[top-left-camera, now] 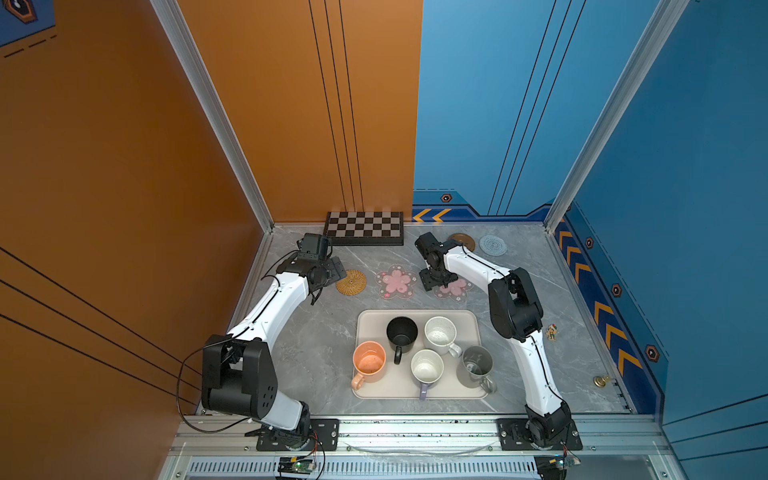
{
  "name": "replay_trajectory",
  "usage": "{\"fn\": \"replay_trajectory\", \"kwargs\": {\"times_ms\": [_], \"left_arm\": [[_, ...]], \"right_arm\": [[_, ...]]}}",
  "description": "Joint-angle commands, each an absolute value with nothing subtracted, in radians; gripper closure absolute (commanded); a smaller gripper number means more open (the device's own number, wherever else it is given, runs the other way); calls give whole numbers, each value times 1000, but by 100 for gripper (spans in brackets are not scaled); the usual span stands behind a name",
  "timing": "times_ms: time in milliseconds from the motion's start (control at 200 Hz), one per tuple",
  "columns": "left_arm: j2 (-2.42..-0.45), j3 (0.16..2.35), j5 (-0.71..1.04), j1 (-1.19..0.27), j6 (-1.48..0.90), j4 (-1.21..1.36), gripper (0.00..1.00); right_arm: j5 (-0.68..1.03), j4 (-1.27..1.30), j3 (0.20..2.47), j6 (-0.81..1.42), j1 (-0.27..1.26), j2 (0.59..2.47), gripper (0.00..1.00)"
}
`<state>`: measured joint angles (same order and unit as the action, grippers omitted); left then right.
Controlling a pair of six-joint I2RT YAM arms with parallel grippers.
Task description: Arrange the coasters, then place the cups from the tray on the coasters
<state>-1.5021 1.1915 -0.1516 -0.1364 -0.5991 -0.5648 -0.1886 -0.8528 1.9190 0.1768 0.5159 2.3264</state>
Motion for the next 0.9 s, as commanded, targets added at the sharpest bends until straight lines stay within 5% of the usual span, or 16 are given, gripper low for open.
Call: {"fn": "replay_trajectory", "kwargs": {"times_ms": [0,896], "left_arm": [[-1517,1218,-131,-130,-592,-566,2],[-1499,1218,-85,-134,-612,-568,2]], "right_arm": [[-204,-889,1879,211,506,2323,28],[-110,-795,1708,272,426,2246,31]]}}
